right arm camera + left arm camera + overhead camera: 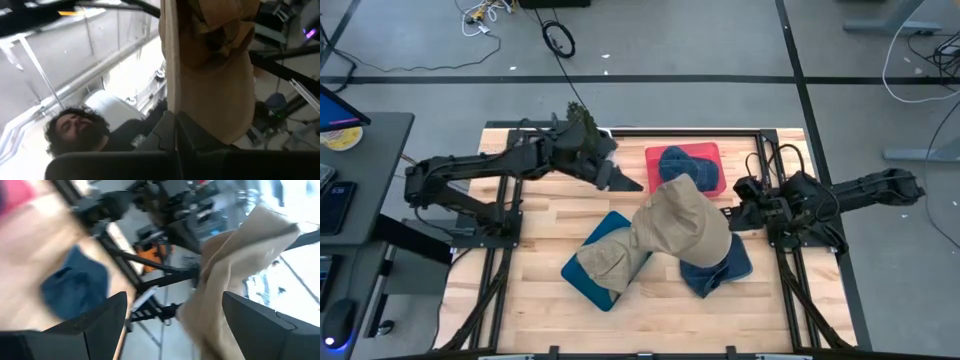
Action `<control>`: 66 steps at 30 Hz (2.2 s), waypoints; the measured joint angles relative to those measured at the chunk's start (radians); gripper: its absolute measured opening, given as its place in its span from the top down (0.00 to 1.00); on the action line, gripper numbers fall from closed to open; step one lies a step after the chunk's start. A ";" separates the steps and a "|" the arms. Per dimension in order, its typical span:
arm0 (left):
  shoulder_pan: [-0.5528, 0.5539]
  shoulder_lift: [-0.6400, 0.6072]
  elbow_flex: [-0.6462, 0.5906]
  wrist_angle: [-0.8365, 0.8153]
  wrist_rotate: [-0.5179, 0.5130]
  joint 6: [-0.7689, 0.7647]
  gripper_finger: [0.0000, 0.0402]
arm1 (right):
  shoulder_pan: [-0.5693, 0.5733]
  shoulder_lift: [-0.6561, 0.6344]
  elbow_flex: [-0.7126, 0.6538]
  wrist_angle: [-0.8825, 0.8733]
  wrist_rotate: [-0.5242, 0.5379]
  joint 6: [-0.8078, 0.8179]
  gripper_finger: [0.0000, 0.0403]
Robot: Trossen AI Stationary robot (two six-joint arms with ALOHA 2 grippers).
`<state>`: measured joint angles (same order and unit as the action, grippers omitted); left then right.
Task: Pick & Place hat
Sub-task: Put the brown cap into the blue bin
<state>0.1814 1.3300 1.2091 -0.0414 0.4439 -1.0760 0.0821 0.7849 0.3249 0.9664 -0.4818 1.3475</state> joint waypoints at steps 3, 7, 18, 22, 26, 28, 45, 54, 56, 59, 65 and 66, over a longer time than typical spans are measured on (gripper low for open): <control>0.000 0.047 0.000 0.159 0.046 -0.035 0.17 | -0.027 0.006 0.011 -0.031 -0.056 0.000 1.00; 0.000 0.091 0.001 0.359 0.104 -0.099 0.17 | -0.041 0.009 0.011 -0.034 -0.081 -0.007 1.00; -0.037 0.140 0.000 0.400 0.158 -0.144 0.17 | -0.044 0.009 0.011 -0.029 -0.082 -0.052 1.00; -0.067 0.140 0.000 0.428 0.198 -0.114 0.17 | -0.063 0.009 0.011 -0.034 -0.076 -0.058 1.00; -0.086 0.140 0.001 0.521 0.213 -0.109 0.17 | -0.078 0.009 0.011 -0.033 -0.078 -0.058 1.00; -0.088 0.140 0.001 0.530 0.212 -0.097 0.17 | -0.082 0.009 0.011 -0.034 -0.078 -0.058 1.00; -0.078 0.139 0.000 0.502 0.188 0.012 0.30 | -0.082 0.009 0.010 -0.097 -0.018 -0.075 1.00; -0.069 0.139 0.000 0.491 0.178 0.118 0.69 | -0.082 0.009 0.010 -0.111 -0.002 -0.084 1.00; -0.063 0.139 0.001 0.491 0.180 0.132 0.79 | -0.082 0.009 0.010 -0.115 0.003 -0.084 1.00; -0.054 0.139 0.000 0.491 0.187 0.146 0.93 | -0.082 0.009 0.010 -0.117 0.011 -0.084 1.00; -0.049 0.139 0.001 0.491 0.188 0.172 0.92 | -0.082 0.009 0.010 -0.117 0.022 -0.052 0.99; -0.049 0.138 0.000 0.491 0.188 0.172 0.91 | -0.082 0.009 0.010 -0.117 0.022 -0.039 0.97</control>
<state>0.1327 1.4685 1.2095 0.4494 0.6323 -0.9043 0.0002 0.7944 0.3347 0.8497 -0.4596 1.3090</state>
